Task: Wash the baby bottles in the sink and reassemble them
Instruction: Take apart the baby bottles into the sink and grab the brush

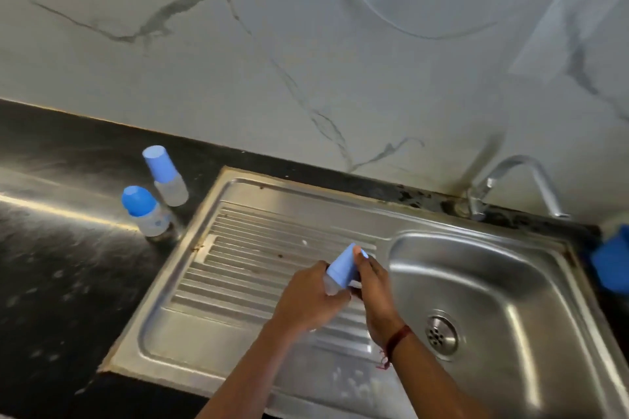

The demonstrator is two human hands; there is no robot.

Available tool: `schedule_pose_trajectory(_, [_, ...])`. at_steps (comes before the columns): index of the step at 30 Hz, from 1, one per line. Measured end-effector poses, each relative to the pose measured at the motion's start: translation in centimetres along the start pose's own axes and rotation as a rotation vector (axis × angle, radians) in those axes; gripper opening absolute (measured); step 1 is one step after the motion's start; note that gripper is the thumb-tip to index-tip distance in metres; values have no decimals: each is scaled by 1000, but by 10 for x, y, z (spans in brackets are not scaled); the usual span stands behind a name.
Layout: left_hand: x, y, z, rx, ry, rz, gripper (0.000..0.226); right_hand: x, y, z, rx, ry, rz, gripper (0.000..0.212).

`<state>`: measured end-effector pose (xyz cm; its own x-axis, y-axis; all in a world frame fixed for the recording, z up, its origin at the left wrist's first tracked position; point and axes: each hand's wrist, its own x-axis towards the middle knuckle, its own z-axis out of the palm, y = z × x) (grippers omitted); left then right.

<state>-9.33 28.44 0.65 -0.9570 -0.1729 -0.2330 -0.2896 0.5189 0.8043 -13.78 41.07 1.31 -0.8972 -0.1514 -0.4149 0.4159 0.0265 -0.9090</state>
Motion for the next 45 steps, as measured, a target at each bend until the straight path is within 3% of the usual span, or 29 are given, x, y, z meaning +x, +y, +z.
schedule_pose_trajectory(4, [2,36,55,-114,-21,-22,54,3,-6,-58,165,60,80,46])
schedule_pose_trajectory(8, [0,66,103,-100,-64,-13,35,-2,-9,-107,337,16,143,50])
schedule_pose_trajectory(12, [-3,85,148,-78,-102,43,36,-6,-2,-149,499,-4,222,59])
schedule_pose_trajectory(18, [-3,104,211,-83,-147,43,37,-2,16,-205,527,140,325,60])
schedule_pose_trajectory(22, [2,112,240,-60,-155,33,52,9,24,-232,510,188,353,64])
schedule_pose_trajectory(26, [7,114,250,-23,-204,-14,32,26,29,-256,532,197,386,70])
schedule_pose_trajectory(28, [13,108,250,-18,-200,-92,31,41,33,-268,518,206,394,66])
schedule_pose_trajectory(30, [21,97,250,-23,-169,-161,38,59,40,-280,498,262,359,45])
schedule_pose_trajectory(35, [45,71,250,-82,-162,-277,32,92,72,-314,157,327,328,17])
schedule_pose_trajectory(40, [62,57,256,-126,-138,-362,34,113,100,-346,-624,306,355,26])
schedule_pose_trajectory(45, [69,51,261,-91,-130,-406,27,123,111,-357,-953,286,338,31])
